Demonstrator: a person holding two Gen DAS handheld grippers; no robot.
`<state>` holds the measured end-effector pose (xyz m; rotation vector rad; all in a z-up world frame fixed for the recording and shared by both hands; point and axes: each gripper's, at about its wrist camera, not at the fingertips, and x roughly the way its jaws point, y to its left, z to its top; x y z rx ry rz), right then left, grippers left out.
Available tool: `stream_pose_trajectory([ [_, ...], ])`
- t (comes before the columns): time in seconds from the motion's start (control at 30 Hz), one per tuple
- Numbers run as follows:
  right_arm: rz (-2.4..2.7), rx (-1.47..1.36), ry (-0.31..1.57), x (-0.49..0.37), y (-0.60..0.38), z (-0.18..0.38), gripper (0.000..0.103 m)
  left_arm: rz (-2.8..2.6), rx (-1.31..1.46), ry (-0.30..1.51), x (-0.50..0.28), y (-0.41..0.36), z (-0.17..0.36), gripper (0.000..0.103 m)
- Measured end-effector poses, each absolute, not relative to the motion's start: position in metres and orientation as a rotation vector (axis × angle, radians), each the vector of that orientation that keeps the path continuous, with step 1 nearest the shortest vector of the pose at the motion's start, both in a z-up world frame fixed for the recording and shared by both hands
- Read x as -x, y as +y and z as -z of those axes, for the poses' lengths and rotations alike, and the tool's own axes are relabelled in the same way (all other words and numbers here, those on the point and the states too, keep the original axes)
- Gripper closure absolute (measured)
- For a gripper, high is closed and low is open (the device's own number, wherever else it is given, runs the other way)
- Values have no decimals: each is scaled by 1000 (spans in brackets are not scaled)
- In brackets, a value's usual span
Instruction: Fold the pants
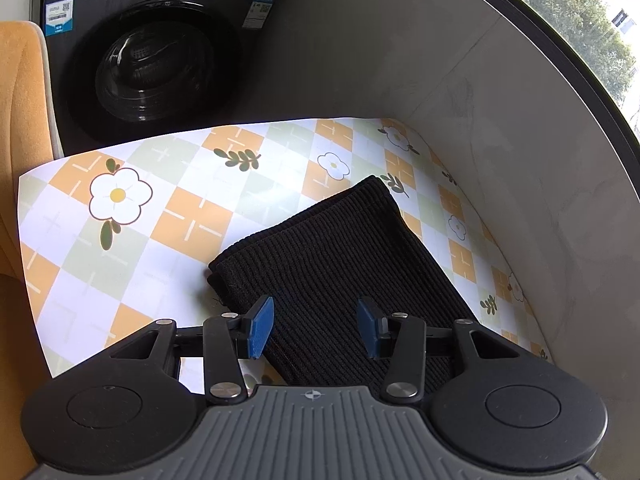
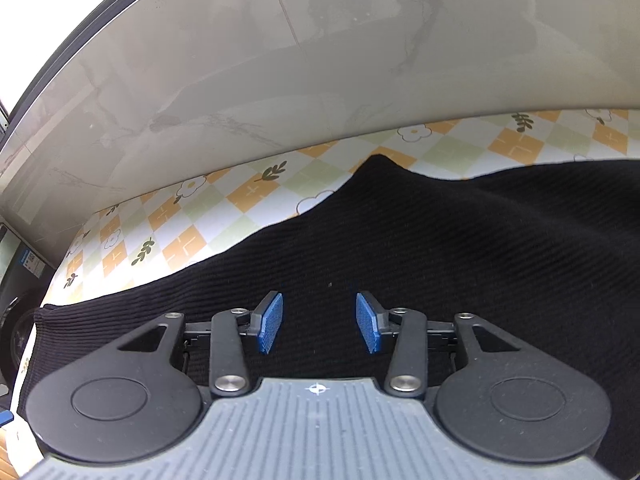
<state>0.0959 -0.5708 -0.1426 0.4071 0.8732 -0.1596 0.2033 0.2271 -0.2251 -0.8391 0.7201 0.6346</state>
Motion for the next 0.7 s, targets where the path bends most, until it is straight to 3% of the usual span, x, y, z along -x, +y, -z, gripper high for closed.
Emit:
stream_pose_trajectory([
  [0.33, 233, -477, 910, -58, -583, 152, 59, -691, 1086, 711, -182, 266, 259, 52],
  [0.7, 244, -455, 912, -53, -576, 145, 59, -614, 1051, 739, -196, 258, 275, 52],
])
